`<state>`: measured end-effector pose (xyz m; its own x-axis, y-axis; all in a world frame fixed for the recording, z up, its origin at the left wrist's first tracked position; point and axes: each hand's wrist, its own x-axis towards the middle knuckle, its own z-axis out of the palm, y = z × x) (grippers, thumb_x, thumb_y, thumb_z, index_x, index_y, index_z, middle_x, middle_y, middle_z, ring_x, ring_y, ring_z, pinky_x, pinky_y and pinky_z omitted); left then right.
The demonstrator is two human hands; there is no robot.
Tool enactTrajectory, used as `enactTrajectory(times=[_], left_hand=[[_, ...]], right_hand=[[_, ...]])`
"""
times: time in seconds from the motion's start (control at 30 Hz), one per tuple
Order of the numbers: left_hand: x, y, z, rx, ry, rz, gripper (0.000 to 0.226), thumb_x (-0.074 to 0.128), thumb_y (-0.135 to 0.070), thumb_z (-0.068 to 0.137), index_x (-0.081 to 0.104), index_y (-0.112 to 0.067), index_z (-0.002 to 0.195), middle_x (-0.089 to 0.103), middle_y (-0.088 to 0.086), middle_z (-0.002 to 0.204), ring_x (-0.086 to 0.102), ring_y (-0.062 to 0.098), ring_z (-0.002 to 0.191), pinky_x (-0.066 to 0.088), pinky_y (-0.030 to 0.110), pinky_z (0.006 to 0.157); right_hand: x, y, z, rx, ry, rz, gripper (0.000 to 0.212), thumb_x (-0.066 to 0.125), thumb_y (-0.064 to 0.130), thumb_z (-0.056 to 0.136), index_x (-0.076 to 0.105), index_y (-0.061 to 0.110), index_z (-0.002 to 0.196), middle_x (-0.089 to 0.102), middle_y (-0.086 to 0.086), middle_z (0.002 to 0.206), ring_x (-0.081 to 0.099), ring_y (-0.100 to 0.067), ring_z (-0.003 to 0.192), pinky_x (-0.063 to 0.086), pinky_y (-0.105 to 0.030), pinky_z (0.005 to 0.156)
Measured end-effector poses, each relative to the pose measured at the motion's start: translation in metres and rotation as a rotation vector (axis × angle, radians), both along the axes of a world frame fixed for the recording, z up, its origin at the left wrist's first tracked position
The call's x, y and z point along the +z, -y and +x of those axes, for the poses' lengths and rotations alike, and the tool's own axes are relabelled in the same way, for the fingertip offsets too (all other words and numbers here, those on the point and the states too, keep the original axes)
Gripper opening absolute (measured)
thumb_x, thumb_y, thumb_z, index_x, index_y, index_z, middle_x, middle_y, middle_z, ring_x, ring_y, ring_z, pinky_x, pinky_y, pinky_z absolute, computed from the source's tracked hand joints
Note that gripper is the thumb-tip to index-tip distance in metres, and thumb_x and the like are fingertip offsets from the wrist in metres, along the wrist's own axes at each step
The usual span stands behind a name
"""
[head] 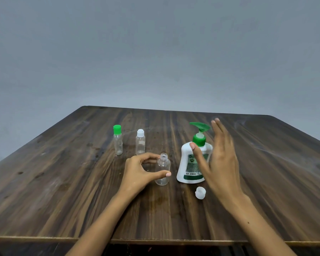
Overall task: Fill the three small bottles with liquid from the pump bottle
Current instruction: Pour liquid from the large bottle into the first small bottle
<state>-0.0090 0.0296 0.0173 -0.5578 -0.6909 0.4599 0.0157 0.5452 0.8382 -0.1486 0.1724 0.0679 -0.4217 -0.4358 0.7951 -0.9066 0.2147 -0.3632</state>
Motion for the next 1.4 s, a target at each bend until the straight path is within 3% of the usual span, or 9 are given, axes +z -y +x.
enactTrajectory(times=[0.13, 0.27, 0.37, 0.57, 0.8, 0.87, 1.0, 1.2, 1.4], left_hand=[[-0.002, 0.004, -0.003, -0.011, 0.021, 0.028, 0.044, 0.096, -0.022, 0.055, 0.077, -0.018, 0.094, 0.076, -0.013, 0.089, 0.07, -0.001, 0.089, 0.053, 0.022, 0.09], [-0.001, 0.006, -0.005, -0.06, 0.058, 0.04, 0.041, 0.095, -0.02, 0.057, 0.077, -0.02, 0.094, 0.075, -0.016, 0.091, 0.069, -0.003, 0.091, 0.053, 0.02, 0.089], [0.015, 0.009, -0.011, -0.134, 0.02, 0.048, 0.042, 0.092, -0.021, 0.062, 0.075, -0.02, 0.1, 0.075, -0.012, 0.097, 0.069, 0.001, 0.095, 0.052, 0.018, 0.088], [0.052, 0.013, -0.033, -0.192, -0.056, -0.007, 0.047, 0.093, -0.02, 0.058, 0.073, -0.031, 0.098, 0.075, -0.013, 0.093, 0.069, 0.006, 0.091, 0.053, 0.017, 0.081], [0.064, 0.019, -0.049, -0.127, -0.111, -0.062, 0.051, 0.096, -0.028, 0.051, 0.069, -0.016, 0.092, 0.073, -0.007, 0.091, 0.069, 0.005, 0.087, 0.055, 0.019, 0.081], [0.064, 0.019, -0.053, -0.132, -0.117, -0.061, 0.047, 0.096, -0.029, 0.053, 0.072, -0.018, 0.092, 0.074, -0.008, 0.091, 0.07, 0.008, 0.087, 0.058, 0.023, 0.078], [0.059, 0.02, -0.054, -0.124, -0.143, -0.105, 0.045, 0.092, -0.034, 0.058, 0.076, -0.023, 0.099, 0.075, -0.013, 0.091, 0.068, 0.002, 0.088, 0.054, 0.019, 0.078], [0.054, 0.017, -0.048, -0.101, -0.213, -0.114, 0.052, 0.087, -0.04, 0.058, 0.078, -0.016, 0.103, 0.075, -0.013, 0.093, 0.068, -0.002, 0.089, 0.048, 0.009, 0.076], [0.052, 0.015, -0.046, -0.082, -0.256, -0.079, 0.057, 0.087, -0.042, 0.055, 0.077, -0.016, 0.105, 0.076, -0.012, 0.096, 0.069, -0.001, 0.092, 0.051, 0.013, 0.082]], right_hand=[[0.014, 0.005, -0.016, 0.125, -0.137, 0.12, 0.055, 0.035, 0.04, 0.097, 0.037, 0.011, 0.144, 0.03, -0.002, 0.153, 0.027, -0.013, 0.139, 0.028, -0.028, 0.109], [0.022, 0.003, -0.024, 0.214, -0.187, 0.221, 0.051, 0.032, 0.037, 0.098, 0.04, 0.013, 0.143, 0.035, 0.001, 0.151, 0.027, -0.004, 0.137, 0.017, -0.007, 0.107], [0.027, 0.002, -0.027, 0.236, -0.154, 0.243, 0.055, 0.029, 0.038, 0.098, 0.036, 0.013, 0.146, 0.034, 0.003, 0.151, 0.026, 0.001, 0.135, 0.014, 0.0, 0.103], [0.035, 0.004, -0.032, 0.247, -0.172, 0.297, 0.057, 0.026, 0.038, 0.095, 0.038, 0.013, 0.145, 0.033, 0.005, 0.152, 0.027, -0.002, 0.137, 0.015, -0.003, 0.105], [0.036, 0.006, -0.031, 0.278, -0.071, 0.262, 0.06, 0.025, 0.043, 0.092, 0.039, 0.016, 0.145, 0.039, 0.006, 0.148, 0.034, -0.002, 0.135, 0.027, -0.018, 0.11], [0.037, 0.005, -0.031, 0.275, -0.05, 0.257, 0.061, 0.025, 0.043, 0.092, 0.037, 0.017, 0.146, 0.039, 0.005, 0.148, 0.033, -0.002, 0.135, 0.026, -0.016, 0.109], [0.037, 0.006, -0.029, 0.212, -0.124, 0.298, 0.06, 0.023, 0.042, 0.092, 0.044, 0.015, 0.142, 0.04, 0.007, 0.147, 0.032, 0.002, 0.133, 0.02, -0.007, 0.106], [0.038, 0.008, -0.027, 0.175, -0.172, 0.313, 0.058, 0.024, 0.04, 0.093, 0.047, 0.013, 0.139, 0.044, 0.004, 0.145, 0.038, -0.006, 0.132, 0.028, -0.019, 0.106], [0.042, 0.009, -0.022, 0.153, -0.177, 0.322, 0.058, 0.025, 0.039, 0.092, 0.053, 0.009, 0.134, 0.05, 0.0, 0.139, 0.046, -0.01, 0.125, 0.03, -0.015, 0.098]])
